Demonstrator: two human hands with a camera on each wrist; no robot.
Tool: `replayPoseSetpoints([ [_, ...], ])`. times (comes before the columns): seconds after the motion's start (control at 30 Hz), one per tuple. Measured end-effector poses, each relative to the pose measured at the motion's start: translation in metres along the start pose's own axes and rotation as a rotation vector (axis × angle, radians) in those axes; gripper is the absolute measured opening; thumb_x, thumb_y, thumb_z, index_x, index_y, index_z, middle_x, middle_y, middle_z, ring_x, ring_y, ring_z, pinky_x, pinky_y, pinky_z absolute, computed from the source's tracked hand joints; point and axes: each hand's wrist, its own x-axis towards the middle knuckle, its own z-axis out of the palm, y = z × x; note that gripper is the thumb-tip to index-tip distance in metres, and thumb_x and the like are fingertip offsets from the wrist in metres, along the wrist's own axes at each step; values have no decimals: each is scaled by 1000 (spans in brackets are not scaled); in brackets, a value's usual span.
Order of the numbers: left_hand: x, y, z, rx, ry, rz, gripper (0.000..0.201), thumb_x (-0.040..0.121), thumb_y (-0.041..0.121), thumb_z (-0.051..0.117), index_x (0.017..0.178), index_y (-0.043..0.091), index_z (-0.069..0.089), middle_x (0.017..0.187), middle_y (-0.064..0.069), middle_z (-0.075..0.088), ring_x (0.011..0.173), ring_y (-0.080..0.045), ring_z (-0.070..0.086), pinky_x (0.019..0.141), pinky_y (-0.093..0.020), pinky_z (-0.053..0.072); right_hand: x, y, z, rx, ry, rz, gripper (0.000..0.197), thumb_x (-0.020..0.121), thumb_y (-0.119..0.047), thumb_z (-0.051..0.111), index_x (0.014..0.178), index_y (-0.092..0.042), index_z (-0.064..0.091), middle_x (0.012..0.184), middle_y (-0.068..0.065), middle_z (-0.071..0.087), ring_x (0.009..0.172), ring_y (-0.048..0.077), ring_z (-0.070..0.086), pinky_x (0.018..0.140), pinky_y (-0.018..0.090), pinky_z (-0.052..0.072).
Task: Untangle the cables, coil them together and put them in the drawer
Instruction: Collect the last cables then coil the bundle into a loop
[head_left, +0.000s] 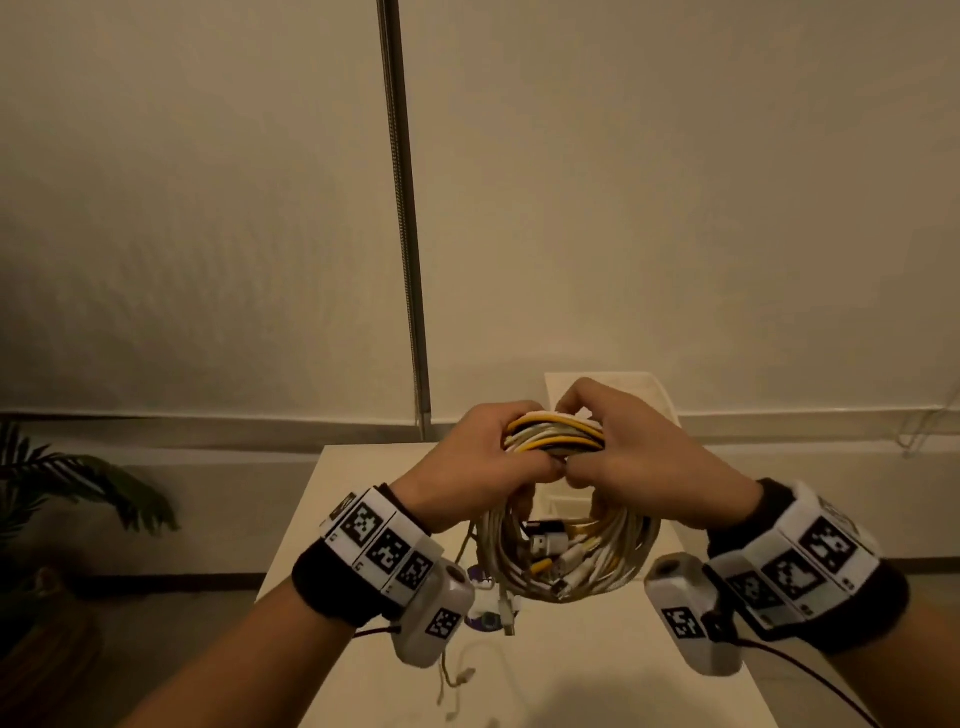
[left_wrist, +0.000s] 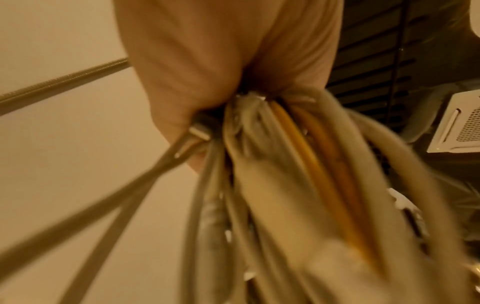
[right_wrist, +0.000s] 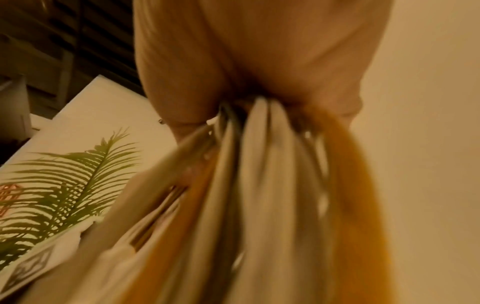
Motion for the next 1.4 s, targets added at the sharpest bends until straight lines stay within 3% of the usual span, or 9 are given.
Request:
replayPoseSetpoints([
  [0.13,-6,-13,-10,-206,-11,32,49,76,17,75,119,1,57,100,-23,69,93,-39,69,89,-46,56,3,-1,-1,104,124,-41,28,70,-5,64,91,-21,55,64,5,61,49,21,59,52,46,54],
  [0.23,-16,-30,-8,-498,-28,-6,50,74,24,77,114,1,58,90,-13,69,99,-40,68,86,-48,56,7,1,-5,216,185,-12,22,74,6,60,84,-14,58,55,4,56,41,25,58,47,40,54],
  [0.4,-13,-39,19,-721,262,-2,19,86,20,64,89,3,56,66,-5,55,67,-25,66,85,-52,56,17,8,9,403,206,81,22,74,11,55,83,-8,59,41,-9,49,34,19,45,48,36,47],
  [0.47,-11,-36,22,-737,333,19,16,86,18,62,87,4,56,62,-3,48,54,-19,55,78,-45,57,17,12,16,488,229,107,23,74,13,53,87,-5,60,40,-9,48,34,19,41,47,33,44],
  [0.67,-6,-31,20,-643,303,84,12,87,15,61,86,5,56,61,-3,43,44,-15,46,64,-37,56,6,23,17,630,183,108,22,79,14,52,94,-2,58,48,2,47,38,20,42,49,34,48],
  [0.83,-4,-25,18,-527,256,76,14,85,14,63,86,4,53,60,-6,41,41,-17,43,56,-32,52,-10,30,7,656,25,64,25,82,9,62,106,2,56,68,17,58,57,32,60,63,41,57],
  [1.0,-1,-18,10,-368,133,49,14,84,14,63,89,2,56,59,-7,42,41,-19,41,55,-34,52,-14,20,-13,484,-78,58,22,75,0,75,95,-1,66,79,20,68,73,40,69,72,44,59],
  [1.27,0,7,-2,-104,-49,6,9,88,18,64,80,13,62,58,-1,46,44,-15,43,58,-49,47,-11,6,-7,377,-74,83,23,73,2,76,93,-2,66,71,21,69,60,36,69,67,50,61],
  [1.4,2,14,-13,-19,-115,-59,21,93,18,63,95,-3,63,63,-5,49,48,-19,48,62,-51,47,-10,5,-3,455,-115,84,19,78,3,69,95,-1,65,66,20,65,53,33,64,64,48,60],
])
